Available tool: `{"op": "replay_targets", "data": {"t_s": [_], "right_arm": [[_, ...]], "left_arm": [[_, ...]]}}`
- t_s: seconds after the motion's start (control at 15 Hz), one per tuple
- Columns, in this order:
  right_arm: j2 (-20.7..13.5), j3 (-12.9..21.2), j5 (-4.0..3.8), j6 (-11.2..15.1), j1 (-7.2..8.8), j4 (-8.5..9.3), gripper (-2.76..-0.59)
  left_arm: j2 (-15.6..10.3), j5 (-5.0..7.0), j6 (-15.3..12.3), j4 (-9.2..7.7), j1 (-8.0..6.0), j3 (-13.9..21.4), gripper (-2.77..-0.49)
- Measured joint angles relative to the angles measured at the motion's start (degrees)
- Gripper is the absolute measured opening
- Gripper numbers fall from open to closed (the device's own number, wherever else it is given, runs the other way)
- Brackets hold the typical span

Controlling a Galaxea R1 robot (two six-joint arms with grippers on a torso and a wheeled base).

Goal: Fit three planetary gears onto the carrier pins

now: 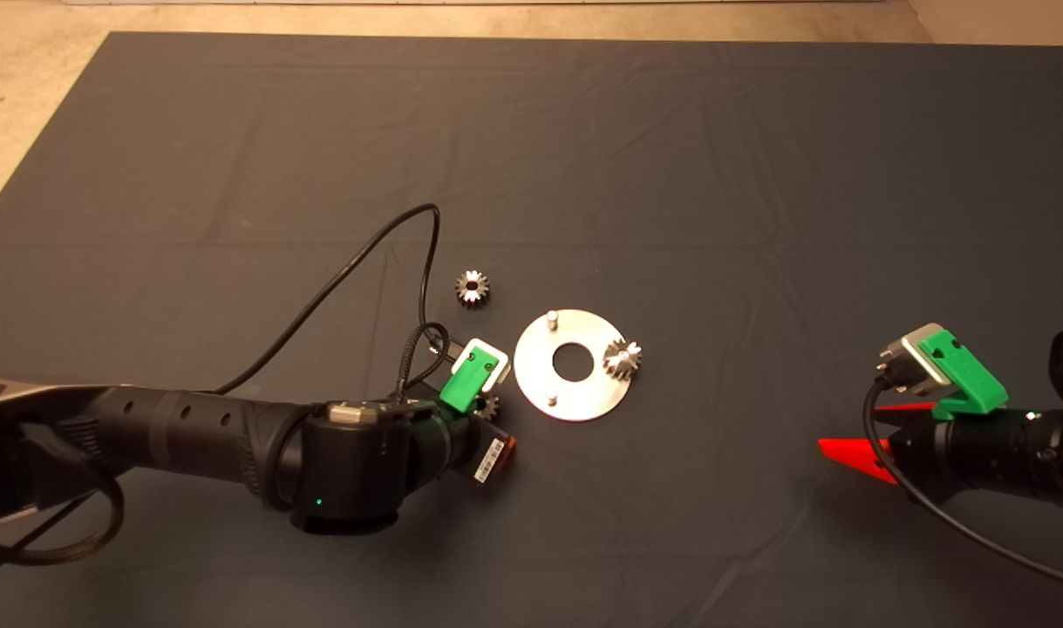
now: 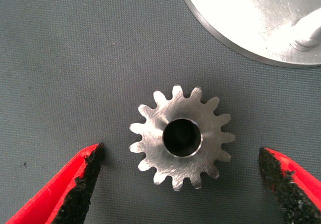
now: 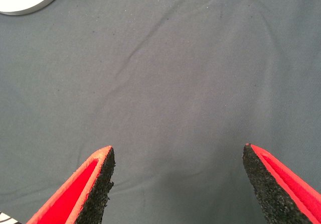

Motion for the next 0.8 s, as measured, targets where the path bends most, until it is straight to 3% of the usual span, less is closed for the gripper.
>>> {"op": "replay_targets", "data": {"t_s": [0.33, 0.47, 0.6, 0.8], "right_arm": [[0.00, 0.02, 0.70, -0.03, 0.00, 0.00, -1.47], [-0.01, 0.02, 0.74, -0.17, -0.02, 0.00, -1.47], [0.00, 0.02, 0.76, -0.17, -0.29, 0.00, -1.47], [0.00, 0.02, 0.82, -0.17, -0.44, 0.00, -1.47]], "left_arm": [[0.16, -0.09, -0.05, -0.20, -0.54, -0.54, -1.14], [0.16, -0.11, -0.02, -0.20, -1.07, -1.16, -1.15], [0.13, -0.07, 0.00, -0.12, -1.93, -1.35, -1.32], [0.13, -0.07, -0.02, -0.15, -2.04, -1.35, -1.34]]}}
